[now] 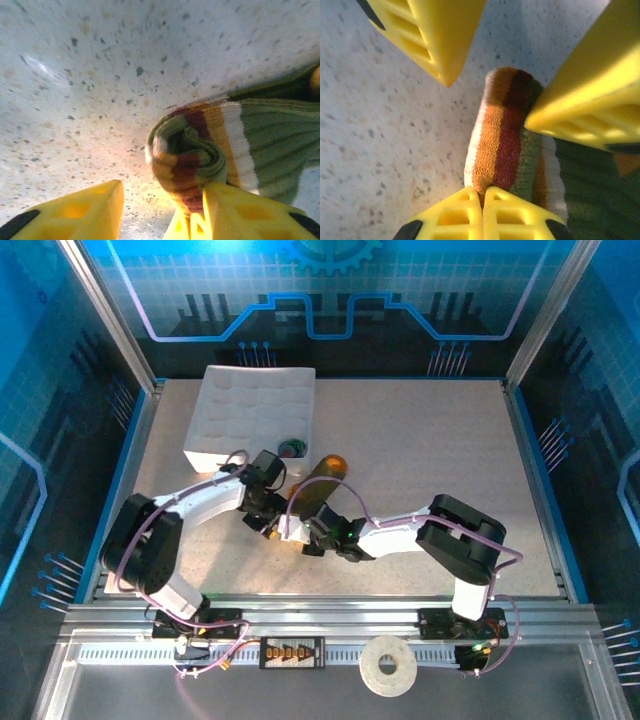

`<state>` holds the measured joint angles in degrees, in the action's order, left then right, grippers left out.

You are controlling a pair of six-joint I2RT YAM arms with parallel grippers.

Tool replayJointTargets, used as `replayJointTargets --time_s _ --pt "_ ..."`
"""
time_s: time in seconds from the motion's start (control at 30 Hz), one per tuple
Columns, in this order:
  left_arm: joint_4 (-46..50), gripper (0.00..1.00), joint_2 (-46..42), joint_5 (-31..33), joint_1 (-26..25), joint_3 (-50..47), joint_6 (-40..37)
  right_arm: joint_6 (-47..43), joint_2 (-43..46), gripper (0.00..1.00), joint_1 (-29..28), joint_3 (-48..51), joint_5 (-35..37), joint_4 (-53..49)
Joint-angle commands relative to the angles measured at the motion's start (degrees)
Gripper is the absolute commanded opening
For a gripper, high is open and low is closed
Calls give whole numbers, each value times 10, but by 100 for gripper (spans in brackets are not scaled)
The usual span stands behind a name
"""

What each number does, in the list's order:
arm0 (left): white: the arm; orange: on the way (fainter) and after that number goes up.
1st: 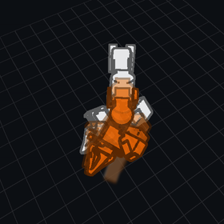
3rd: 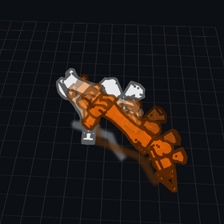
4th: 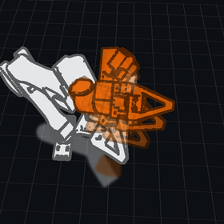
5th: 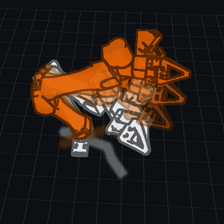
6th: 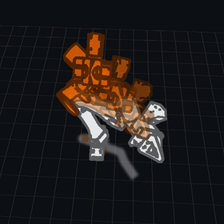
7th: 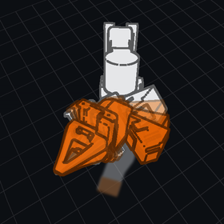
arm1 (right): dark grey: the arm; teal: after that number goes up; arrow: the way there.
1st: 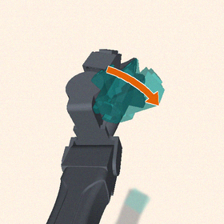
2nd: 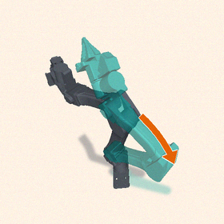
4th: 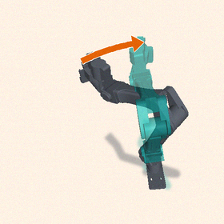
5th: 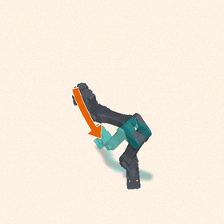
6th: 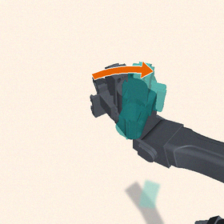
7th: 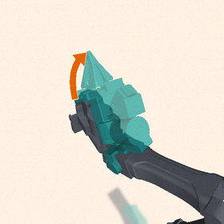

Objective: Roll the socks

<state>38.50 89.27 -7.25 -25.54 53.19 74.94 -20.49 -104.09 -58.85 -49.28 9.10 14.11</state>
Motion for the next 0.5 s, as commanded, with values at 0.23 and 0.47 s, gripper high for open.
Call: replayJointTargets --time_s 0.23,0.47 --pt "45 62 -106 -3 12 -31 -6 161 -49 0 87 -16 -248 -142" --pt "-79 61 -114 -31 -1 -76 -1 216 -91 0 142 -62 -351 -170"
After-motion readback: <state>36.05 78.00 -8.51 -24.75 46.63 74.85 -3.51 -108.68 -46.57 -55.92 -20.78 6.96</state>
